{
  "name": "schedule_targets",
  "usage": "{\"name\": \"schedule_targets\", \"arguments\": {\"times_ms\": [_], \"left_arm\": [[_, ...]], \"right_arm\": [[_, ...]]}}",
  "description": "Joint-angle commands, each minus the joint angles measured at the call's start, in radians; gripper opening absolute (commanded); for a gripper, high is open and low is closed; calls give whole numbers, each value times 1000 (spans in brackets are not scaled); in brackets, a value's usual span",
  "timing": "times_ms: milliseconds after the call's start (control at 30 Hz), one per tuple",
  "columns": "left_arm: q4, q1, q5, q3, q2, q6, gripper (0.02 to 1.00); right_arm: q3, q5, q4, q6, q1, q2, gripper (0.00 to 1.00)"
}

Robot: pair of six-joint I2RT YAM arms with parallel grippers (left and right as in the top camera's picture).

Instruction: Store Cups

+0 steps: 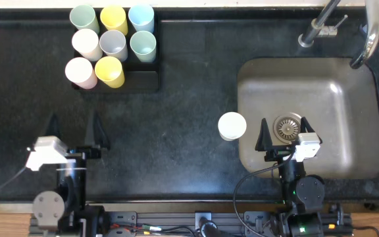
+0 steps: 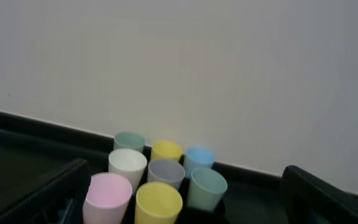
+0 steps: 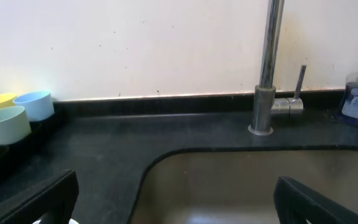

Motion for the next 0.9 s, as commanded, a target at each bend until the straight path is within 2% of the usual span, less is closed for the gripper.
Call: {"name": "schedule_targets", "arguments": {"times_ms": [33, 200, 300, 533, 900], "left_arm": [[13, -3, 108, -81, -48, 24, 1000], [58, -35, 110, -175, -48, 24, 1000], [3, -40, 102, -186, -48, 33, 1000], [-94, -50, 145, -186, -48, 253, 998], [-127, -49, 145, -186, -48, 251, 1000]], "right_arm": [[-13, 8, 5, 5, 4, -10, 996], [-13, 8, 5, 4, 4, -10, 998], [-13, 8, 5, 5, 4, -10, 996], [-13, 8, 5, 4, 4, -10, 996], [-13, 8, 5, 5, 4, -10, 998]]}}
